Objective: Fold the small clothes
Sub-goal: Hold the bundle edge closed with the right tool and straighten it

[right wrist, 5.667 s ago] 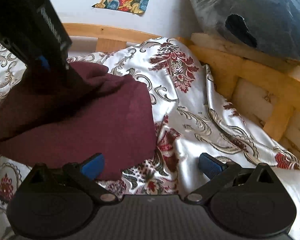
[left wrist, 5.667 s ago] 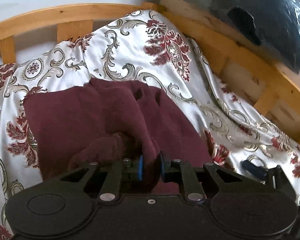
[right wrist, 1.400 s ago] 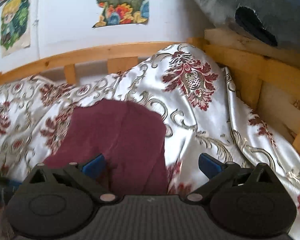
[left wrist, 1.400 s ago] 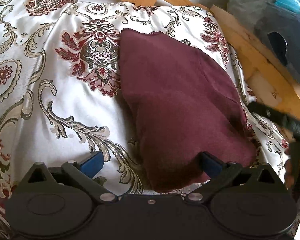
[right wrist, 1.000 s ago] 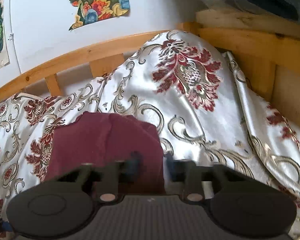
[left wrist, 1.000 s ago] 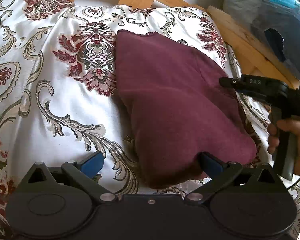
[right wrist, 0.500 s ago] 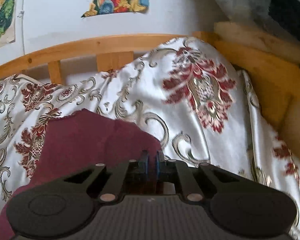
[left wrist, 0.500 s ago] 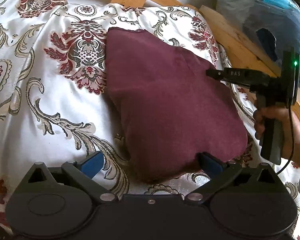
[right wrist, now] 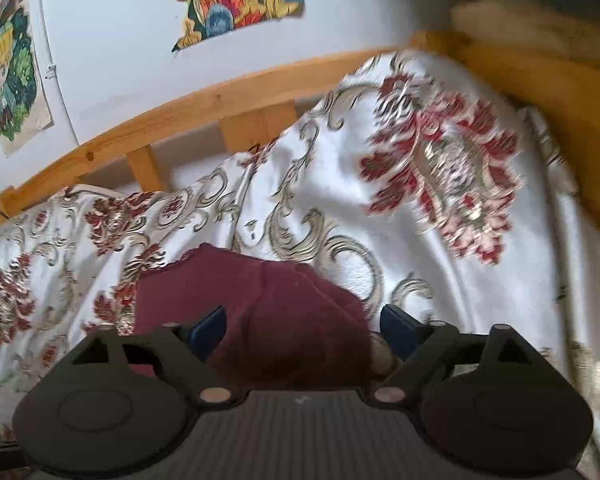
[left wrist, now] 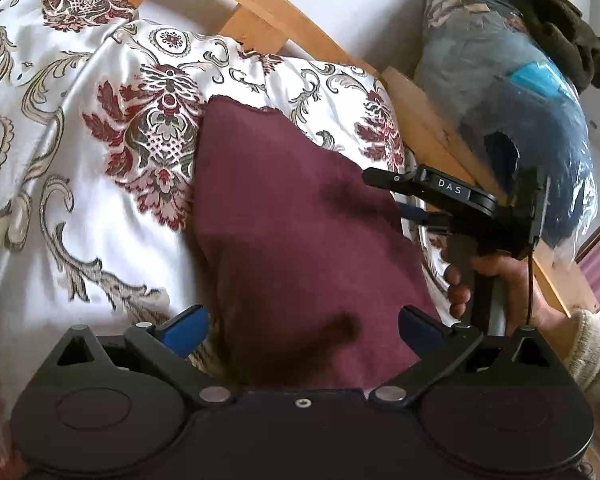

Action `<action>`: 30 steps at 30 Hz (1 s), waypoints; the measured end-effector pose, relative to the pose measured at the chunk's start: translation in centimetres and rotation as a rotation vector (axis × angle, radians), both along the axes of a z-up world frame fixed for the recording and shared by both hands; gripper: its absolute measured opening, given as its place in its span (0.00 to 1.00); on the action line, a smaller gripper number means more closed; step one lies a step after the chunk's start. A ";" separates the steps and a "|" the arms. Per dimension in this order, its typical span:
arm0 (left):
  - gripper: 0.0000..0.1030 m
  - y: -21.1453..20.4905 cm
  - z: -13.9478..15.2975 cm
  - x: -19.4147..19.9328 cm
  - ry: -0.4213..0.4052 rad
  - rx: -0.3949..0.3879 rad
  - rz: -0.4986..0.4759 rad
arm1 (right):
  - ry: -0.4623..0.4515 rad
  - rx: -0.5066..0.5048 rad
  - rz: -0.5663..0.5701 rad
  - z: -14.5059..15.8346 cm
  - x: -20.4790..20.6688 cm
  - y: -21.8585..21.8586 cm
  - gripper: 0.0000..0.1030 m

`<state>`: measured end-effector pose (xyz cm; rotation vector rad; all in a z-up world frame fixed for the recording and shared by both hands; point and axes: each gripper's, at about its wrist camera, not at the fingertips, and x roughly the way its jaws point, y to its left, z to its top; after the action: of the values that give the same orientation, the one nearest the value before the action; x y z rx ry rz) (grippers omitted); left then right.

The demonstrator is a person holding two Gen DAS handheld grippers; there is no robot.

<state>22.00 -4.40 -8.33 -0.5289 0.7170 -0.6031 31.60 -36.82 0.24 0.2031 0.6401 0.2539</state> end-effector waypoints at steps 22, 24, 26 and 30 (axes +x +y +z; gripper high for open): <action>0.84 -0.4 -1.9 1.1 0.115 -0.004 -0.059 | 0.066 -0.128 0.098 -1.0 5.3 2.5 0.47; 0.84 -0.4 -1.9 1.1 0.117 -0.006 -0.059 | 0.068 -0.125 0.092 -1.0 5.3 2.5 0.47; 0.84 -0.4 -1.9 1.1 0.116 -0.005 -0.059 | 0.068 -0.128 0.087 -1.0 5.3 2.6 0.47; 0.84 -0.3 -1.8 1.1 0.117 -0.005 -0.058 | 0.064 -0.140 0.086 -1.1 5.3 2.7 0.46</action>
<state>23.15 -4.74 -10.17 -0.5531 0.8437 -0.6323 36.95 -34.08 -0.86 0.0497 0.7287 0.2855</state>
